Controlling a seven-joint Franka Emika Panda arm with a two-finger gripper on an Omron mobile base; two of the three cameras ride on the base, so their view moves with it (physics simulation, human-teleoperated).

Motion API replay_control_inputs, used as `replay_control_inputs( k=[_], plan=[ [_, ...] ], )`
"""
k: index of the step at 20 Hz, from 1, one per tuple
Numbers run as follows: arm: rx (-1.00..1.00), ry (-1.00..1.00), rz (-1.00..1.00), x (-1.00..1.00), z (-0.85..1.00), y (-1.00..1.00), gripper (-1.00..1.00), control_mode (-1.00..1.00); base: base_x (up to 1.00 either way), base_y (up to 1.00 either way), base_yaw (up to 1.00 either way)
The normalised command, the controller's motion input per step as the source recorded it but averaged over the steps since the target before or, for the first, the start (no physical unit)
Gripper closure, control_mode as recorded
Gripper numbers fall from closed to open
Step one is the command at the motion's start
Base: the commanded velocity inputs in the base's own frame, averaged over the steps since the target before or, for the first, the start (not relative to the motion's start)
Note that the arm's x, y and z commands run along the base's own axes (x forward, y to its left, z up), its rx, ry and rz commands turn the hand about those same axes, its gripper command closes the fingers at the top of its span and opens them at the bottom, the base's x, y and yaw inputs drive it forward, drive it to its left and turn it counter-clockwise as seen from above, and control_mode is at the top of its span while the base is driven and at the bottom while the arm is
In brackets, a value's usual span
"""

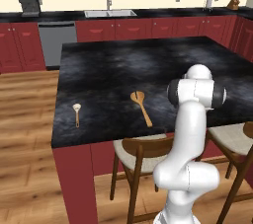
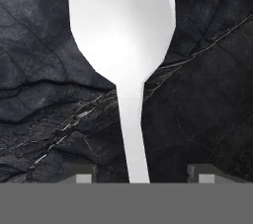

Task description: Pick up the metallic utensils from the counter and place them in the open drawer. Make sure not to pick up any wooden utensils.

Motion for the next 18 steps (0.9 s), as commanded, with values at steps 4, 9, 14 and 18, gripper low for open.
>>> replay_control_inputs(
  k=[4,9,14,18],
  plan=[
    [0.0,0.01,0.02,-0.25,-1.0,0.9,1.0,-1.0,0.0,0.0,0.0],
    [0.03,0.04,0.02,-0.21,-0.93,0.85,1.0,-1.0,0.0,0.0,0.0],
    [0.02,0.08,0.04,-0.19,-0.69,0.96,1.0,-1.0,0.0,0.0,0.0],
    [0.1,0.12,0.13,-0.37,-0.44,0.71,1.0,-1.0,0.0,0.0,0.0]
  ],
)
